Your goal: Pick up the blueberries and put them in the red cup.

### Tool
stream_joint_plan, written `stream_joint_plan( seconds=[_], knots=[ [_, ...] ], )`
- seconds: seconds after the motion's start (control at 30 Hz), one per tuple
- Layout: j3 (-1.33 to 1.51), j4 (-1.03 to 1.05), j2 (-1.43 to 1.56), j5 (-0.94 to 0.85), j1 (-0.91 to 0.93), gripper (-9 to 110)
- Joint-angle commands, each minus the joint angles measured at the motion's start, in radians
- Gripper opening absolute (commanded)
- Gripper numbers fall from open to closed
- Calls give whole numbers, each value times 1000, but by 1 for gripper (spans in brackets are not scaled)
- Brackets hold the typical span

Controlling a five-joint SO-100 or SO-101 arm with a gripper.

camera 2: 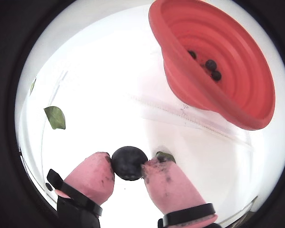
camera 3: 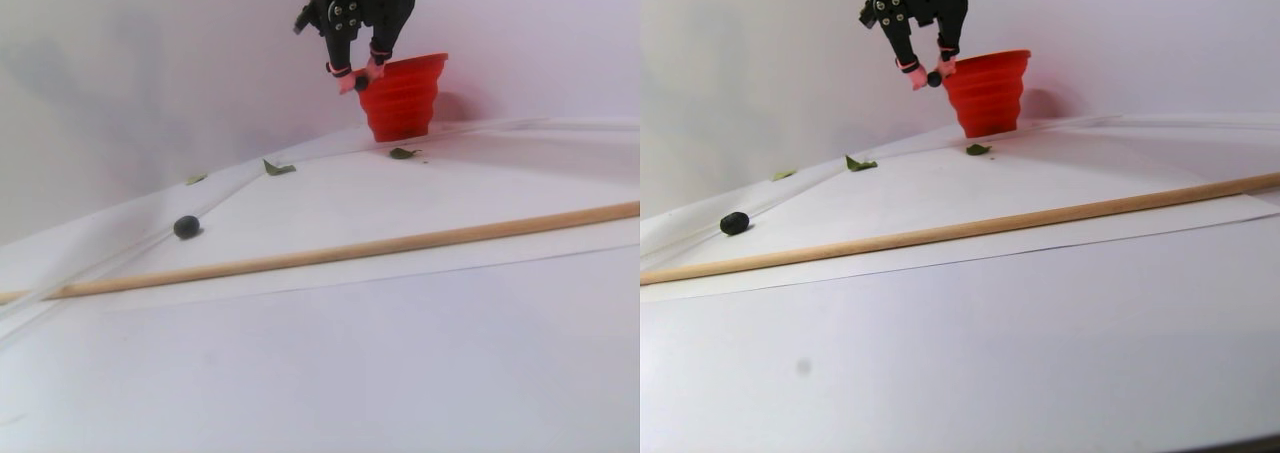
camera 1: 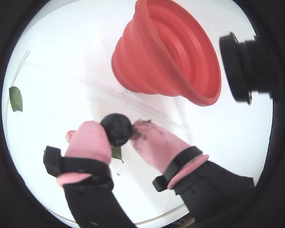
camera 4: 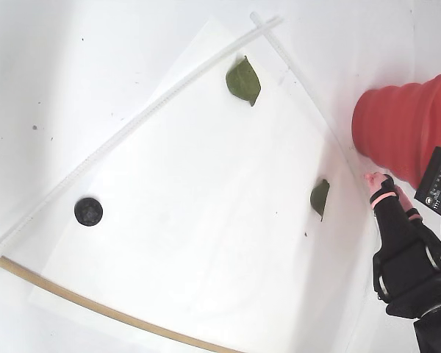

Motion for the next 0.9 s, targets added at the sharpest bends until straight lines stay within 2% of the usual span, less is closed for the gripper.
stream_joint_plan(
  seconds=[0.0, 0.87],
  knots=[
    [-104, -23, 25, 26, -2, 11],
    [-187, -11, 110, 149, -29, 11]
  ],
)
